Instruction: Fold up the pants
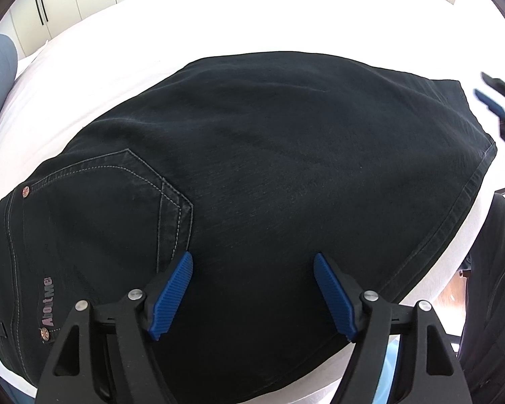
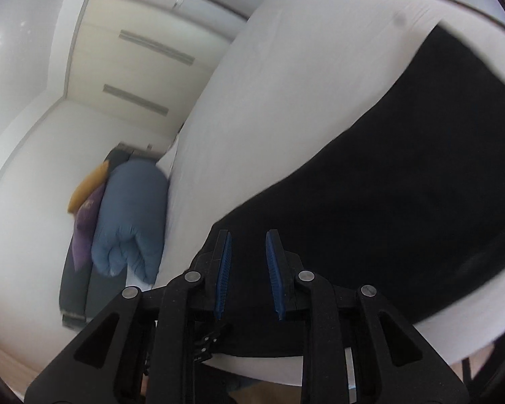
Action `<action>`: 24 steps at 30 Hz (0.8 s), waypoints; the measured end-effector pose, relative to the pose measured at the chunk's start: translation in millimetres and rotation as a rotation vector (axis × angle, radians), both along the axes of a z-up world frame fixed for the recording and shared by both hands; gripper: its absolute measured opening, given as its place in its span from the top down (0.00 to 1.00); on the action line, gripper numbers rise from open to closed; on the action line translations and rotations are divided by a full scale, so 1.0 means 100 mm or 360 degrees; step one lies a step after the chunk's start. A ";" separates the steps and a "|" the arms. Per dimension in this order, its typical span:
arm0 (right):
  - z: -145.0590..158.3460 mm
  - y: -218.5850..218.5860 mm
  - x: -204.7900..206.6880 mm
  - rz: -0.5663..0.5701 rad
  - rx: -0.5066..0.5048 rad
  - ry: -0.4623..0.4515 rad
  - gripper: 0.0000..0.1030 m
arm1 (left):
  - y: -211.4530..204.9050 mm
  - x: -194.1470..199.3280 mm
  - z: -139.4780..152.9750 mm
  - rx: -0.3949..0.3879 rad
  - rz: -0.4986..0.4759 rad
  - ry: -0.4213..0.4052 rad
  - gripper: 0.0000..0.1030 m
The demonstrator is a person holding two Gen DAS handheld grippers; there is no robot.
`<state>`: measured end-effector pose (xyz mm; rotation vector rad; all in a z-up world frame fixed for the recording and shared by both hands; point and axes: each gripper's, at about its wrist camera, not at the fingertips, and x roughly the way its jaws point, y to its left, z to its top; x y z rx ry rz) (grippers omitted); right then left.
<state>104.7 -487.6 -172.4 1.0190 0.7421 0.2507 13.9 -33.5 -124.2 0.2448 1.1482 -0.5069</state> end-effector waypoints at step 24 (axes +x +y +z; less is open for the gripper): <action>-0.25 -1.58 0.90 -0.0712 -0.0116 0.0147 0.95 | 0.06 -0.03 -0.07 -0.0037 0.0073 -0.0022 0.23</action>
